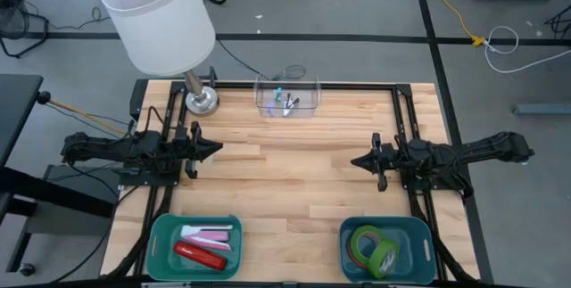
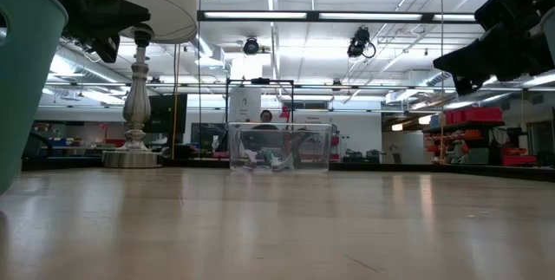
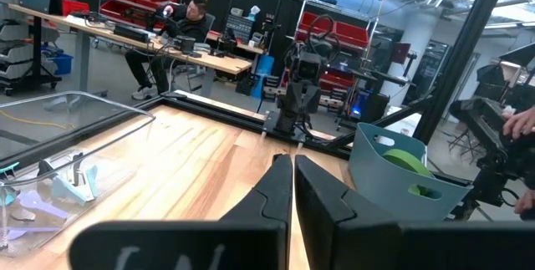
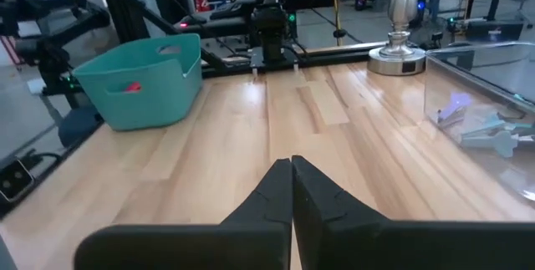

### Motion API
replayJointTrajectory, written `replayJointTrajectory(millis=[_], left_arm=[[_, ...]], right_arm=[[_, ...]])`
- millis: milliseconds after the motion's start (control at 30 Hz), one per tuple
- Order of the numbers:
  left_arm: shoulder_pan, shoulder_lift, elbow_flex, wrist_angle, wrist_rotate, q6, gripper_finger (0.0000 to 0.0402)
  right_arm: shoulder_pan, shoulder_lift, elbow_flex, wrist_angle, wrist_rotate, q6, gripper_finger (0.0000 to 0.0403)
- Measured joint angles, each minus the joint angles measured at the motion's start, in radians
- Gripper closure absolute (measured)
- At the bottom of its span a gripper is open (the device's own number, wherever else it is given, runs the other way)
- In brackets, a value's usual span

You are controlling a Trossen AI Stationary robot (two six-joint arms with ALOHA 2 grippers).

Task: Pick and place Stapler, Stapler remover, tape
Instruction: Return to Home Position

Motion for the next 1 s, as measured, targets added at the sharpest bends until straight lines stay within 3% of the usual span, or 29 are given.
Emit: replayJointTrajectory(millis=[1000], left_arm=[[0.0,0.0,0.0,0.0,0.0,0.0,0.0383]], right_arm=[[0.0,-0.254,-0.011,-0.137,-0.001,-0.085,0.04]])
